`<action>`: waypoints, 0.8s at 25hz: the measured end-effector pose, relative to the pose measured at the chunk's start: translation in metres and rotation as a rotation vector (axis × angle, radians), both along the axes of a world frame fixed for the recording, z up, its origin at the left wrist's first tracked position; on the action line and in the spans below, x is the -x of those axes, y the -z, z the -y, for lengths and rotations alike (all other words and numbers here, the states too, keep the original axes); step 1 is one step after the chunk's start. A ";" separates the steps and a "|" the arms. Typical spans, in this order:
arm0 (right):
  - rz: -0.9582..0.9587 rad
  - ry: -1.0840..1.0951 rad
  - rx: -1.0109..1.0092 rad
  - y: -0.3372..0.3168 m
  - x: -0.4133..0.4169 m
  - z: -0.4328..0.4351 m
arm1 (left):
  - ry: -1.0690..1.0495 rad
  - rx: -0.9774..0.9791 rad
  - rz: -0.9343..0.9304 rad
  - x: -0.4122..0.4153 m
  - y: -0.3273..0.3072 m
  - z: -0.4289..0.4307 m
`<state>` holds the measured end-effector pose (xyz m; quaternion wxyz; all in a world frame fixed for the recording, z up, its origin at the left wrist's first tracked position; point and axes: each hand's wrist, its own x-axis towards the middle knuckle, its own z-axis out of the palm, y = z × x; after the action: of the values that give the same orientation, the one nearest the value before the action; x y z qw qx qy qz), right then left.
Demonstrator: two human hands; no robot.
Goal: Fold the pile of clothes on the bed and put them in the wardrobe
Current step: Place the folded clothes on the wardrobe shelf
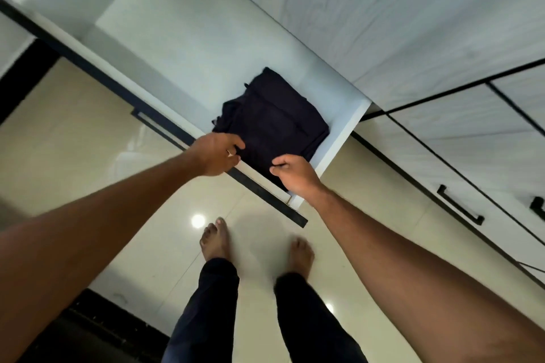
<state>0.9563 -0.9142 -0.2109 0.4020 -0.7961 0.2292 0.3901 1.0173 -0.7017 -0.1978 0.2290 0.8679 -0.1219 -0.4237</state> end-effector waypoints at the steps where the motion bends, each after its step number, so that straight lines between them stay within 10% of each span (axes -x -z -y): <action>1: 0.011 -0.014 0.000 -0.013 0.005 -0.003 | -0.042 -0.001 0.040 0.014 -0.016 -0.011; 20: -0.060 -0.947 -0.127 -0.136 0.300 -0.117 | -1.163 -0.092 0.018 0.559 -0.164 -0.102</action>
<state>0.6559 -0.7970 -0.0750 0.2211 -0.7750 -0.1716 0.5666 0.4587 -0.5993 -0.0335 0.3849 0.8048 0.3914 -0.2258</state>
